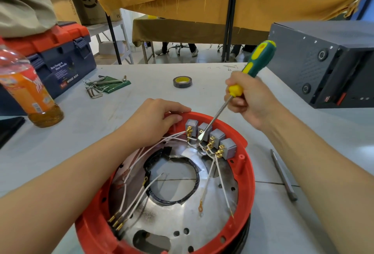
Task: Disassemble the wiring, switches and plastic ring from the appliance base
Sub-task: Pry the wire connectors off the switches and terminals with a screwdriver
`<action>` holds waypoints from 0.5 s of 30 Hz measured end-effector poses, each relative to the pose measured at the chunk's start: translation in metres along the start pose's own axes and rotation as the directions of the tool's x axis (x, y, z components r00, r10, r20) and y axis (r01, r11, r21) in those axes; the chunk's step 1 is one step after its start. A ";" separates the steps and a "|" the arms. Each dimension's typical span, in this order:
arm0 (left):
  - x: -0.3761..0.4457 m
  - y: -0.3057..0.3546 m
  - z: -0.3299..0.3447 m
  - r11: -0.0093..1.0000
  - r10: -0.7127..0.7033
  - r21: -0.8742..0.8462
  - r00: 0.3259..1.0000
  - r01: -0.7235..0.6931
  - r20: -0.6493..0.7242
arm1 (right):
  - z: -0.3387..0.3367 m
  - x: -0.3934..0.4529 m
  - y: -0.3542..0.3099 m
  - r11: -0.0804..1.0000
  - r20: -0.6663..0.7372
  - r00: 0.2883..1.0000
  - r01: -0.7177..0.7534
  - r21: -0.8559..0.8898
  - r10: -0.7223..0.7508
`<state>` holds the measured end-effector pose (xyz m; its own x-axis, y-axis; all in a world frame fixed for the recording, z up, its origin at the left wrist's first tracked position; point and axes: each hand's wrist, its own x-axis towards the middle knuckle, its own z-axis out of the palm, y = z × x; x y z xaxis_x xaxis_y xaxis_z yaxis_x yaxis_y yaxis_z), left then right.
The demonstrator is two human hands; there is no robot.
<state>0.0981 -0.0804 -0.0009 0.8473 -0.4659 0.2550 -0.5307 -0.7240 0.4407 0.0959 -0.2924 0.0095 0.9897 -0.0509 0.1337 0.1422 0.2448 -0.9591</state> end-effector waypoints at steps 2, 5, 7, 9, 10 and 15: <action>0.000 0.000 0.000 1.000 -0.004 -0.010 1.000 0.004 0.004 | -0.008 -0.001 -0.007 1.000 -0.024 1.000 0.016 0.018 -0.016; -0.002 0.001 -0.002 0.999 -0.002 -0.051 1.000 0.002 0.003 | -0.011 -0.004 -0.007 0.999 -0.054 0.998 0.030 0.041 -0.028; -0.004 0.003 -0.005 0.992 -0.012 -0.129 1.000 0.012 0.001 | -0.011 -0.005 -0.006 0.996 -0.078 0.996 0.045 0.077 -0.039; -0.005 0.002 -0.009 0.989 -0.007 -0.149 1.000 0.012 0.029 | -0.010 -0.007 -0.004 0.993 -0.099 0.994 0.060 0.105 -0.049; -0.005 0.002 -0.011 0.993 0.005 -0.119 0.998 0.002 0.058 | -0.010 -0.008 -0.002 0.992 -0.112 0.992 0.064 0.109 -0.052; -0.005 0.002 -0.017 0.999 0.022 -0.052 0.976 -0.011 0.214 | -0.011 -0.012 0.004 0.987 -0.173 0.982 0.093 0.131 -0.069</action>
<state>0.0931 -0.0706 0.0136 0.8116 -0.5796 0.0739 -0.5378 -0.6916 0.4821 0.0846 -0.3020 0.0015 0.9597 -0.2348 0.1544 0.2341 0.3641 -0.9015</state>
